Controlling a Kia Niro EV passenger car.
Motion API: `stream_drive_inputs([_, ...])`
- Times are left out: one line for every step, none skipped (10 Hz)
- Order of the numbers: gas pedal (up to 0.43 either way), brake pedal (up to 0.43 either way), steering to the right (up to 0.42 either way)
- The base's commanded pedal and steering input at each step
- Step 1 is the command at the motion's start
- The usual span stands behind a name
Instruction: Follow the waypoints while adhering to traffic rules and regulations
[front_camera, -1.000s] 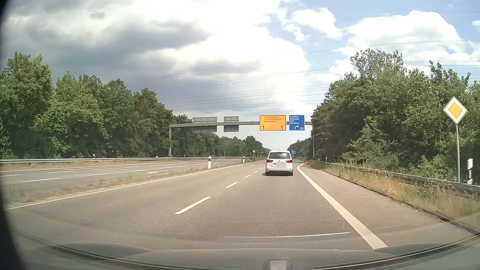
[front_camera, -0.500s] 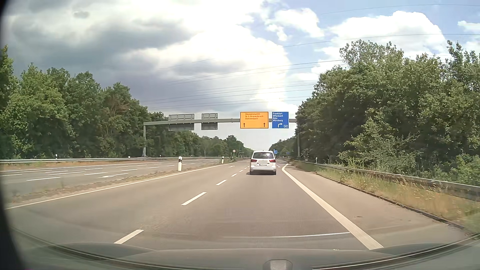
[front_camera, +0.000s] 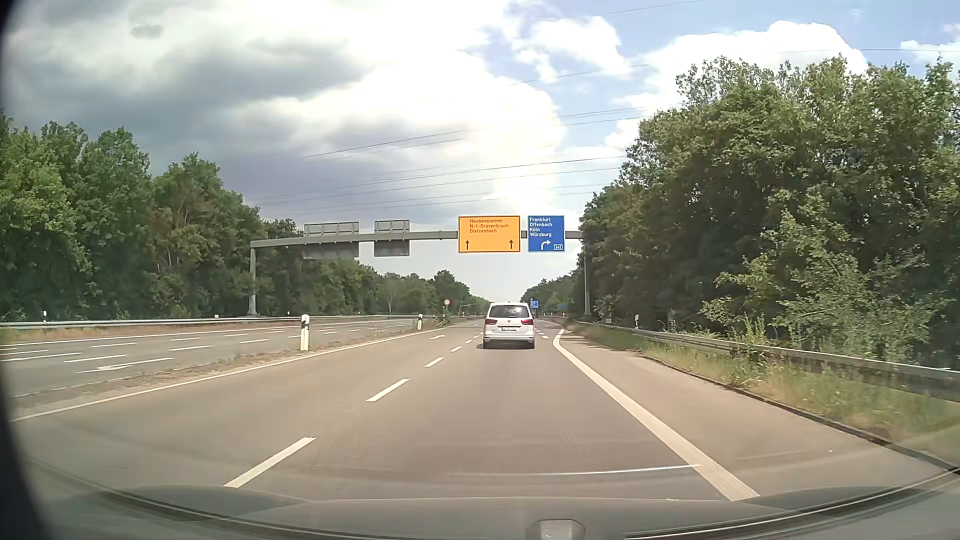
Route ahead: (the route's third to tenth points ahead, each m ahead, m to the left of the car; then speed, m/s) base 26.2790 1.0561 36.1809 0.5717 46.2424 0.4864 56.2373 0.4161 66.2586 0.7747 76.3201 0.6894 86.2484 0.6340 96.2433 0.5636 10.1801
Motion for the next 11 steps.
stream_drive_inputs([0.287, 0.037, -0.002])
stream_drive_inputs([0.287, 0.037, -0.001])
stream_drive_inputs([0.287, 0.037, -0.001])
stream_drive_inputs([0.287, 0.037, -0.001])
stream_drive_inputs([0.287, 0.037, -0.001])
stream_drive_inputs([0.287, 0.037, 0.000])
stream_drive_inputs([0.287, 0.037, -0.001])
stream_drive_inputs([0.287, 0.037, -0.001])
stream_drive_inputs([0.287, 0.037, -0.001])
stream_drive_inputs([0.287, 0.037, 0.000])
stream_drive_inputs([0.287, 0.037, -0.001])
